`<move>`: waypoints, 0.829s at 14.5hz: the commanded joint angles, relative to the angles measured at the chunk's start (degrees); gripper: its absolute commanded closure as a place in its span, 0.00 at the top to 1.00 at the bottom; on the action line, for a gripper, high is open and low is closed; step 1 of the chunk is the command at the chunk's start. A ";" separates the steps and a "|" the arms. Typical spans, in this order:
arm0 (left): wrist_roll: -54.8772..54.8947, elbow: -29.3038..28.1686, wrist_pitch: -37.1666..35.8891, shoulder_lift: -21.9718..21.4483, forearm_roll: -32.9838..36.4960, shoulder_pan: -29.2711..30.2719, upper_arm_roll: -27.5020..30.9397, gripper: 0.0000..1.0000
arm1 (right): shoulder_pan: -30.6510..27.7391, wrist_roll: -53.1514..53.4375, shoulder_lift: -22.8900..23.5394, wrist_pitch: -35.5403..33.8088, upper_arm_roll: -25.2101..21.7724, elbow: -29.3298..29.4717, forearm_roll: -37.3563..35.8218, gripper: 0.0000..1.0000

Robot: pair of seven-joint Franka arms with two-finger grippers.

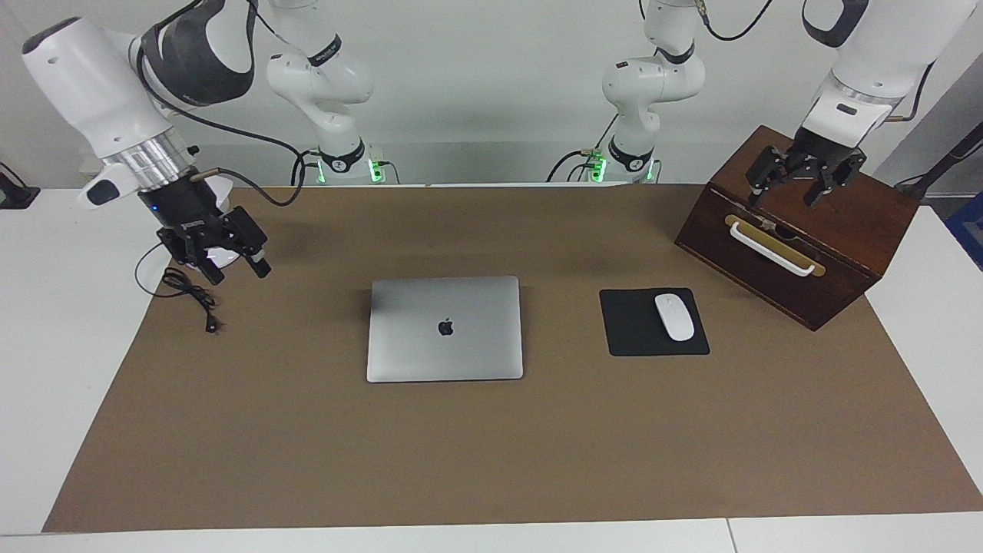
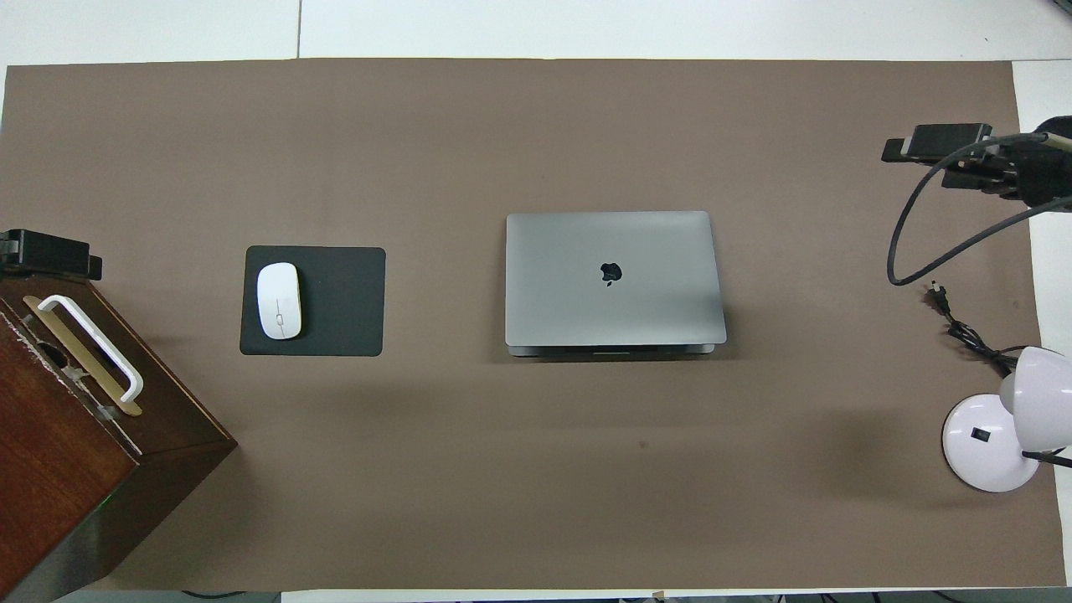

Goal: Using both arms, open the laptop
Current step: 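Reach the right gripper toward the front edge of the silver laptop lid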

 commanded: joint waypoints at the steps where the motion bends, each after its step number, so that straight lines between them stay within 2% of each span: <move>1: -0.40 -1.65 -0.05 -1.56 0.92 -0.54 0.25 1.00 | 3.07 2.47 -6.69 6.73 0.28 -11.90 4.93 0.96; 3: -0.40 -1.65 -0.05 -1.56 0.92 -0.54 0.25 1.00 | 5.18 2.65 -8.54 11.13 0.28 -16.66 8.72 0.96; 9: -0.84 -1.91 0.56 -1.65 0.92 -0.54 0.25 1.00 | 6.60 4.14 -10.66 15.10 0.28 -23.26 14.17 0.96; 10: -0.75 -2.00 0.66 -1.83 0.92 -0.54 0.25 0.88 | 6.60 5.36 -10.48 15.53 0.28 -23.88 15.49 0.96; 12: -0.58 -2.79 0.75 -2.00 0.92 -0.46 0.25 0.43 | 8.60 8.00 -10.04 19.30 0.28 -25.37 18.74 0.96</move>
